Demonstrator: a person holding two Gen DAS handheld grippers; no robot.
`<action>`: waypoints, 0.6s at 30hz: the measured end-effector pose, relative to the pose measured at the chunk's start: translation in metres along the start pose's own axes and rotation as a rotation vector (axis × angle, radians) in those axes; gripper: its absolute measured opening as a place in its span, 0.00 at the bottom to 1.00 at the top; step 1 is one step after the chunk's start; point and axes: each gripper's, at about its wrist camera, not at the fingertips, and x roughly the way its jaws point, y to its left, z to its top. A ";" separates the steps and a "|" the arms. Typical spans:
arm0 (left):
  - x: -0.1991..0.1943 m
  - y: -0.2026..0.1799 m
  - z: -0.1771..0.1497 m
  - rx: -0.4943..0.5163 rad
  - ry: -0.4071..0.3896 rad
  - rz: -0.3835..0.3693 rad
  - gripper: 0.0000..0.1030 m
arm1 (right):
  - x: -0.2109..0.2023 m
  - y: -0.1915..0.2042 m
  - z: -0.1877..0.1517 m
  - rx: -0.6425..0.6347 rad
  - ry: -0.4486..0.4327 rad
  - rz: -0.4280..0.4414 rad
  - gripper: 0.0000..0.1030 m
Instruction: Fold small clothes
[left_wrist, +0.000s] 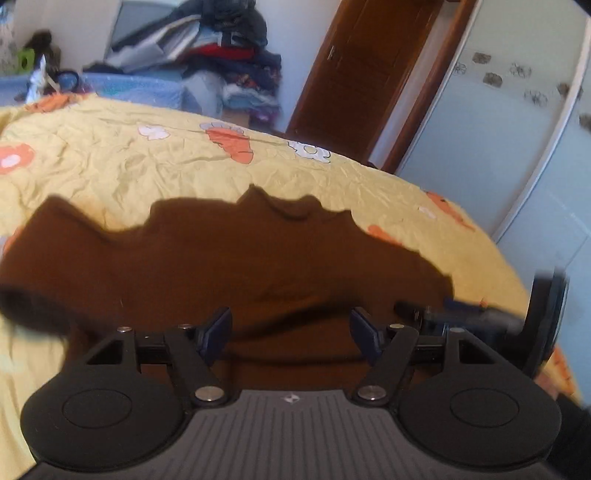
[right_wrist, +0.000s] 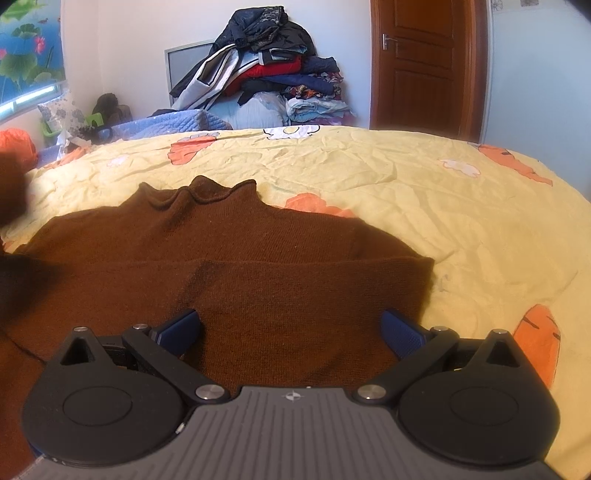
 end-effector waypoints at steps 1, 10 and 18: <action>-0.004 -0.004 -0.013 0.027 -0.009 0.015 0.76 | 0.000 -0.001 0.000 0.002 -0.001 0.002 1.00; -0.011 0.012 -0.058 0.035 -0.029 0.117 1.00 | -0.008 -0.007 0.009 0.091 0.009 0.032 0.99; -0.007 0.008 -0.056 0.060 -0.019 0.139 1.00 | 0.006 0.028 0.036 0.385 0.296 0.434 0.77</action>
